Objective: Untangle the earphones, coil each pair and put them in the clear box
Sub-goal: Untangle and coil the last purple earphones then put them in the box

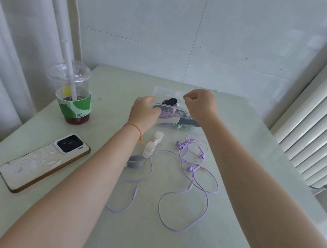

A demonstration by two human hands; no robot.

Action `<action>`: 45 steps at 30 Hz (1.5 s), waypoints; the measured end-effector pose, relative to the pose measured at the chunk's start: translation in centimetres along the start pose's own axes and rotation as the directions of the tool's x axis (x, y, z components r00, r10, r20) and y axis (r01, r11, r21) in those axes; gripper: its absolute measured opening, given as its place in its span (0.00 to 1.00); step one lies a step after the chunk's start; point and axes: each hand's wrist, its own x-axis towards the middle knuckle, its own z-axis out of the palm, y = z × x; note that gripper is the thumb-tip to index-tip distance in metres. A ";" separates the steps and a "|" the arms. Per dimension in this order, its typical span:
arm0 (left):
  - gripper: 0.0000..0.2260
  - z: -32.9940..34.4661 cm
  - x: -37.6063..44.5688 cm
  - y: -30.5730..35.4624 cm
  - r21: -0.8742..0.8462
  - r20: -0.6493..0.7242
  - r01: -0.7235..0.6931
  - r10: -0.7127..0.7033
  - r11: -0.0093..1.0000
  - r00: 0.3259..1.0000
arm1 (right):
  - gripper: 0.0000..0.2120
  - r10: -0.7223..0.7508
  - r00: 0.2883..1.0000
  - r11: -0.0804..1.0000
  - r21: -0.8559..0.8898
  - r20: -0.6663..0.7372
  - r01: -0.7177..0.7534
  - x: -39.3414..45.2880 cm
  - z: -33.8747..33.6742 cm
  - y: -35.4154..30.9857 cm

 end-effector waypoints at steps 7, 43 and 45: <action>0.08 0.4 -2.8 -0.1 0.177 -0.005 -0.078 0.080 0.981 0.997 | 0.08 -0.005 0.993 1.000 -0.004 0.117 0.006 -4.1 -1.7 2.4; 0.07 0.3 -5.5 1.8 -0.407 0.375 0.219 -0.057 0.887 0.925 | 0.08 -0.045 0.929 0.932 0.351 0.367 -0.093 -7.5 -3.9 4.0; 0.07 0.3 -5.5 1.9 -0.444 0.397 0.246 -0.057 0.862 0.916 | 0.06 -0.069 0.907 0.949 0.307 0.415 -0.068 -7.7 -4.0 3.8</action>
